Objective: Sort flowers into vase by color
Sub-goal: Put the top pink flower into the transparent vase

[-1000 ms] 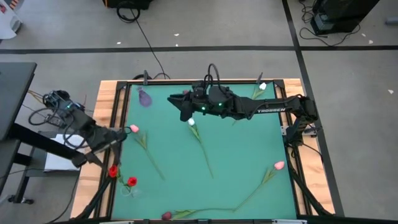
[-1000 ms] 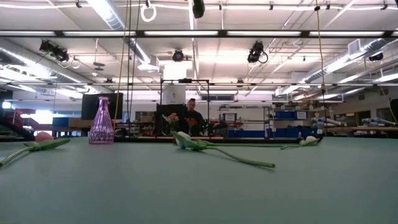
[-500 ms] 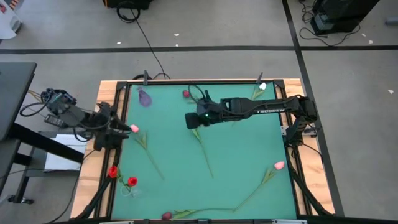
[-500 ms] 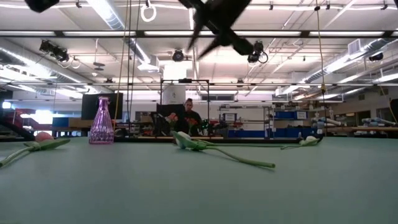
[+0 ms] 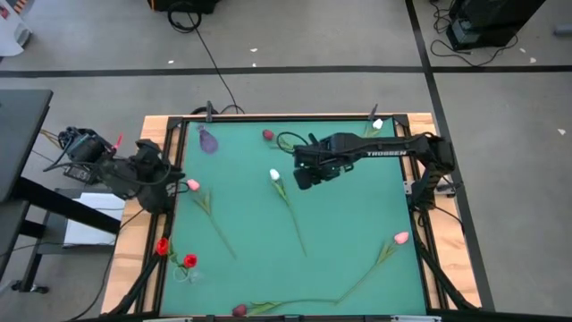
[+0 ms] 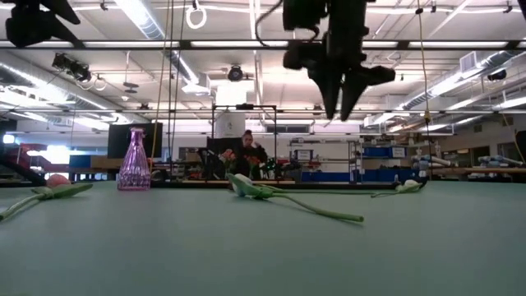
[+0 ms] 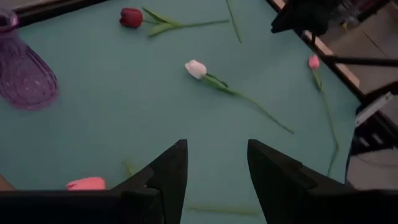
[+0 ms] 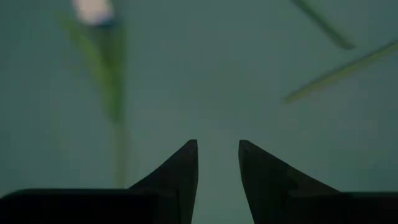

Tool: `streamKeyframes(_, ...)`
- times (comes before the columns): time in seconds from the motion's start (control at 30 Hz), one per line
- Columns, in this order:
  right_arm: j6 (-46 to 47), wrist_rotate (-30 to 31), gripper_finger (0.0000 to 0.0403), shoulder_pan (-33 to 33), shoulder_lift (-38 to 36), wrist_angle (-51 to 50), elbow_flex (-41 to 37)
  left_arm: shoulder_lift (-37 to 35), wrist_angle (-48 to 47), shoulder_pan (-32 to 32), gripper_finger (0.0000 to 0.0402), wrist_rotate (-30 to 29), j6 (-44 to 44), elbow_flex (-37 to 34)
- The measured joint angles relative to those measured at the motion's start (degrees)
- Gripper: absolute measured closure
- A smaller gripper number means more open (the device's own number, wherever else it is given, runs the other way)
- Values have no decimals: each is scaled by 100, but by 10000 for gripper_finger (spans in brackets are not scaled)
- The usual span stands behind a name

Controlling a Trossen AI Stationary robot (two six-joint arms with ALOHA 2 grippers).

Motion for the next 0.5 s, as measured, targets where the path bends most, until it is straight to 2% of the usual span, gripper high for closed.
streamKeyframes(0.23, -1201, 14, 278, -575, 7, 57, -567, 738, 309, 76, 231, -202, -545, -2)
streamKeyframes(0.5, -2593, -696, 278, -1180, 7, 1679, -963, 1731, 1227, 738, 231, -152, -854, -2)
